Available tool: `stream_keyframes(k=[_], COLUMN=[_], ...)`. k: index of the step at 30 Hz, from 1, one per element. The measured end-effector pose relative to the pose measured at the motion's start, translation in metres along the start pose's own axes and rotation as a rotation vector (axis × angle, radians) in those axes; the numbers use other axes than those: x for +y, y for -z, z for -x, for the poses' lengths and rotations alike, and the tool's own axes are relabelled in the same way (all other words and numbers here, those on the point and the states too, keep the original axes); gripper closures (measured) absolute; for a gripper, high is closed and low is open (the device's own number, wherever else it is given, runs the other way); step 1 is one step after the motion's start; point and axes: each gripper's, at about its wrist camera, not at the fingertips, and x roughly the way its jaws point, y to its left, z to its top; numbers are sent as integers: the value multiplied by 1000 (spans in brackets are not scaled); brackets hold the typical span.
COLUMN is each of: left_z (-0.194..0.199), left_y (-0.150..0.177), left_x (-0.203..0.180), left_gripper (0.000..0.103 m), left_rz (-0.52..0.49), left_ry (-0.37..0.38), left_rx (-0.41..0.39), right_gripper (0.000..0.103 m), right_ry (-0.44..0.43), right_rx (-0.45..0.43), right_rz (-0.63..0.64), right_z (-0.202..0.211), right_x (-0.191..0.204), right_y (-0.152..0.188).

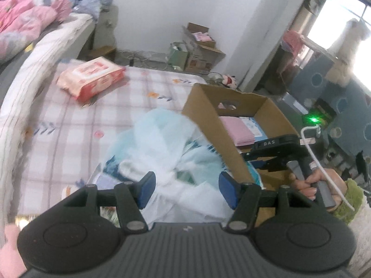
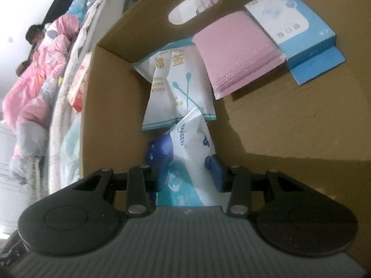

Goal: Organize soft objects

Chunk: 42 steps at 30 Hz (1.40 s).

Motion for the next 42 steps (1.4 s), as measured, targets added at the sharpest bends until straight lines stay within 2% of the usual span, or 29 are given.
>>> stream_keyframes(k=[6,12,17,23,29,32,42], left_z=[11,41,73,102,117,120,123], left_y=[17,35,52,75,99,111,140], left_x=[24,40,56,75,94,103,112], left_gripper=[39,26,16,15,15,15,15], left_rz=[53,45,42,46,111,141,113], left_ry=[-7,-44,-98,-170,-206,-215,-307], left_rx=[-12,-81,-133,-162,-166,-157,-155], right_gripper=[59,52,48,42,41,40,41], right_ry=[-46,-57,-78,-146,-215,-252,-362], right_rx=[-23,-123,-241,-329,-322,-302,-84], right_rz=[-80,-78,13,183,342,373,381], right_z=[10,45,86,118,109,98,38], right_x=[-10,-9,21,80,139,163,212], right_y=[-1,7,29,69,114,134,188])
